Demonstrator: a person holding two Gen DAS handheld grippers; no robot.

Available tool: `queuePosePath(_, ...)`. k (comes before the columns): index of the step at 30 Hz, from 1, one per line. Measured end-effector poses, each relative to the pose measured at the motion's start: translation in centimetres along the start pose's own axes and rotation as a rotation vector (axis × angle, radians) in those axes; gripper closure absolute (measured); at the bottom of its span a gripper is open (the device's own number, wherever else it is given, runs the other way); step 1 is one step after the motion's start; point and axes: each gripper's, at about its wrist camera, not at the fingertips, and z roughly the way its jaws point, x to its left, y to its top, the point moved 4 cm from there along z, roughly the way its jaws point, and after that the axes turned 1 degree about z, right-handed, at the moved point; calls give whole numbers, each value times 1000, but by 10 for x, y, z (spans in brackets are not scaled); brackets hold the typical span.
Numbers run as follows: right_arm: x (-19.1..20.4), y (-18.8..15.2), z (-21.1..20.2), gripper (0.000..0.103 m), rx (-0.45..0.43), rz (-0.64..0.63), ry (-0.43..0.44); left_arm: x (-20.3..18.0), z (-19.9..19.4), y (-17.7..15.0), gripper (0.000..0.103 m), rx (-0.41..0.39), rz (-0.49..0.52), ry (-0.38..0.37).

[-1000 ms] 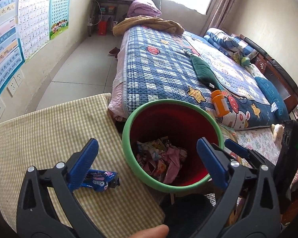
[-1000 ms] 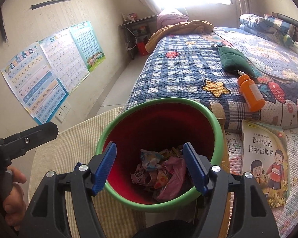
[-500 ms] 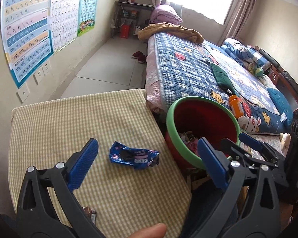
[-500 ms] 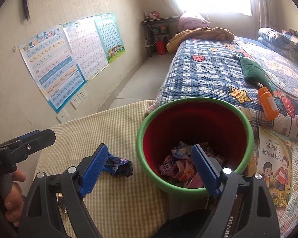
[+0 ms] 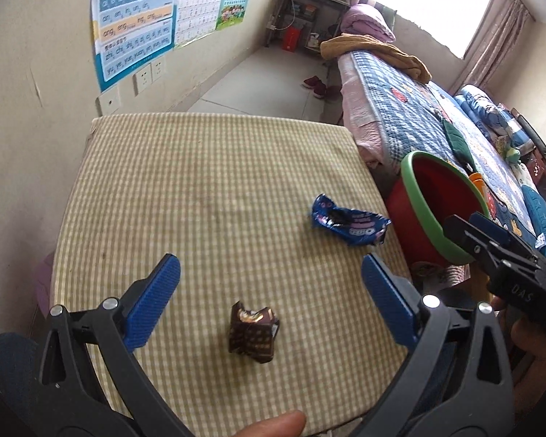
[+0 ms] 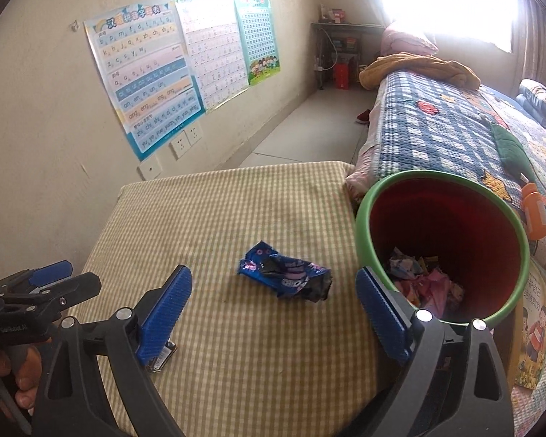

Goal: Collect trash
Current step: 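Move both open tools back over the Oreo and chocolate wrappers, then grasp the brown chocolate wrapper with the left tool while the right tool grasps the blue Oreo wrapper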

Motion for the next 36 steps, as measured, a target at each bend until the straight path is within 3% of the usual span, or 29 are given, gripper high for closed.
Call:
queuePosePath(6,27,-17,18,15,46,-37,11,26,7,-35,6,63,-33,5)
queuePosePath(20,33,-25,30,15,83,-46,2,19,69,-84,6,221,32,12)
queuePosePath(22,32,-27,32,15,88,-42,2,19,76,-86,10,231,35,18)
queuePosePath(28,29,-29,37,15,101,-36,2,24,93,-91,36,274,24,23)
queuePosePath(30,28,-30,39,15,106,-36,2,23,92,-91,58,273,25,6)
queuePosePath(36,28,-31,51,15,129,-39,3,26,83,-84,58,240,31,10)
